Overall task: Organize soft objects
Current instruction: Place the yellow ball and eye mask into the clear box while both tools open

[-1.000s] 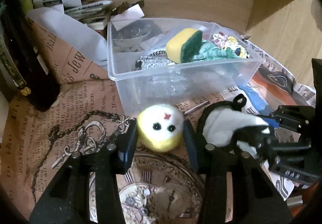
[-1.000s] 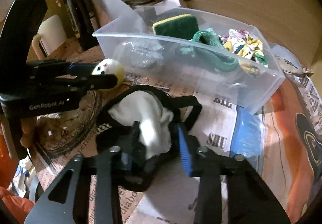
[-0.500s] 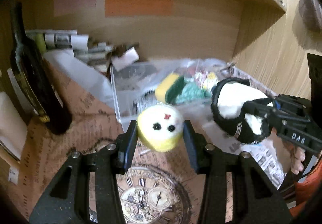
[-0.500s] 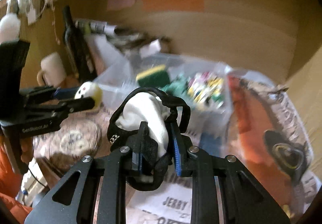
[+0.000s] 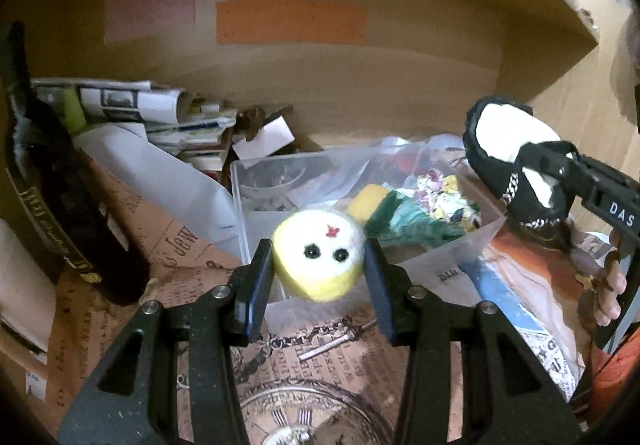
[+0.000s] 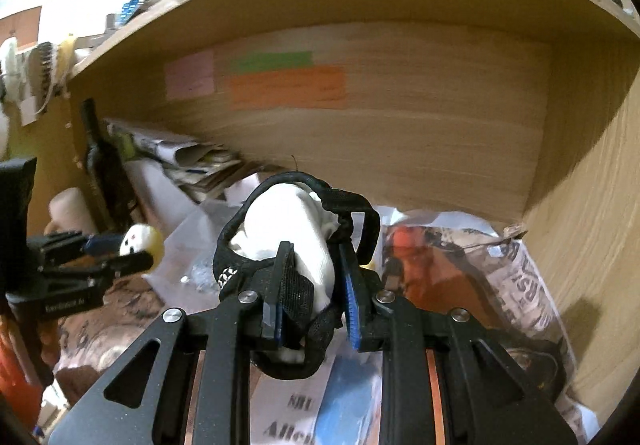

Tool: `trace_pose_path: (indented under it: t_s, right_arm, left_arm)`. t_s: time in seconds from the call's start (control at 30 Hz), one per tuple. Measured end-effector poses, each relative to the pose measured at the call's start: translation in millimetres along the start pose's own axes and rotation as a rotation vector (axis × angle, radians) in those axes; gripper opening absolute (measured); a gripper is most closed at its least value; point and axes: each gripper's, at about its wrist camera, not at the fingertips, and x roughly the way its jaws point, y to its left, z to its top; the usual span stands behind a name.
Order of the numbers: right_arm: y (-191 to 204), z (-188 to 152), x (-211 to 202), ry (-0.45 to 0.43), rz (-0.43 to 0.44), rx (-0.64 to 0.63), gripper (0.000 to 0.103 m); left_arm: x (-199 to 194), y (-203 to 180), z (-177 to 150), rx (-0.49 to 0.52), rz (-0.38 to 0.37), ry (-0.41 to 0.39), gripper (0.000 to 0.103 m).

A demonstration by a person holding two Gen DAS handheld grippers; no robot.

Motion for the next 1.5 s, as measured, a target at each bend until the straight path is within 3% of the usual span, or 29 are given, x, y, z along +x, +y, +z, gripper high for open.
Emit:
trace_pose_path:
  t_s: [0.3,0.53,0.67,0.77,0.83,1.1,1.5]
  right_arm:
    - [2.1,-1.2,54.3,0.091,-0.01,-0.011,0.021]
    - [4.7,-14.2,79.3,0.173,-0.009,-0.039,0.022]
    - [7.8,-17.9,82.5,0.182,-0.029,-0.066,0.033]
    - [7.4,-17.9,80.9,0.181,-0.035,-0.067,0.061]
    - [6.3,-16.0,77.3,0.17,-0.032,-0.06,0.068]
    - [9.6,-7.0,53.7,0.123,-0.02,-0.068,0.069]
    - [26.2,14.5,-38.8,-0.121,-0.008,-0.074,0.082]
  left_arm:
    - [41.8,0.2,2.6,0.01,-0.012,0.076,0.045]
    - [53.4,-5.0,-1.1,0.035,-0.008,0.092,0.045]
    - [56.3,-5.9,-1.9,0.035,-0.007,0.104,0.047]
    - [53.9,-5.3,-1.7,0.026,-0.014,0.103,0.055]
    - [48.3,-6.1,-1.6,0.025,-0.011,0.088,0.06]
    - [8.5,-14.2,3.0,0.024,-0.003,-0.013,0.069]
    - [-75.9,-34.2,8.4,0.03,0.022,-0.256,0.076]
